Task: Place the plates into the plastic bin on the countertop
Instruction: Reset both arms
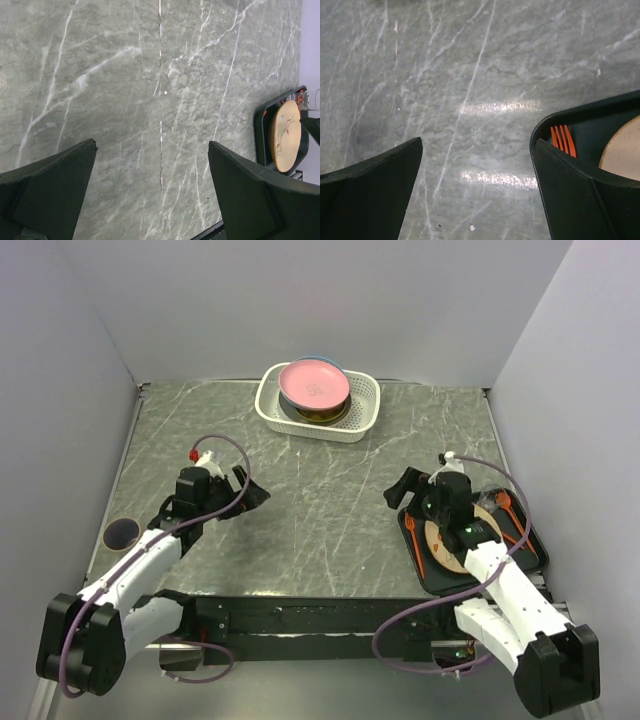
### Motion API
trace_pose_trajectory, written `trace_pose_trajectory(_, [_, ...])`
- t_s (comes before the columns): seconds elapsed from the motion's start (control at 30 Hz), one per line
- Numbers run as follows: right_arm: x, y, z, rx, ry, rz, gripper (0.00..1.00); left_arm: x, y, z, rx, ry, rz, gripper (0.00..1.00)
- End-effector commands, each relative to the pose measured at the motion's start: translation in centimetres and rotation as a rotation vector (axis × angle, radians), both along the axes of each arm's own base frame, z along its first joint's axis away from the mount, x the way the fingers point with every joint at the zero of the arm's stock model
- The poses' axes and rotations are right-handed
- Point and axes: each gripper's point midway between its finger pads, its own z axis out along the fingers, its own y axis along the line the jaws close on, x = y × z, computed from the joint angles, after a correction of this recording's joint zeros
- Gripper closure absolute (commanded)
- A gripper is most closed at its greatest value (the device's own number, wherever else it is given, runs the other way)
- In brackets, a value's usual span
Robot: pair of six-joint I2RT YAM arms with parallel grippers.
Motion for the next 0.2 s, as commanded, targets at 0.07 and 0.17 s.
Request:
trace_pose_trajectory(0.07, [-0.1, -0.5, -0.2, -0.030, -0.026, -0.011, 0.00, 0.7, -0.4, 3.2, -0.032, -0.130, -0.024, 0.01])
trace_pose_trajectory(0.17, [0.1, -1.1, -0.1, -0.058, -0.035, -0.033, 0.00, 0.6, 0.0, 4.1, -0.043, -0.188, 0.001, 0.00])
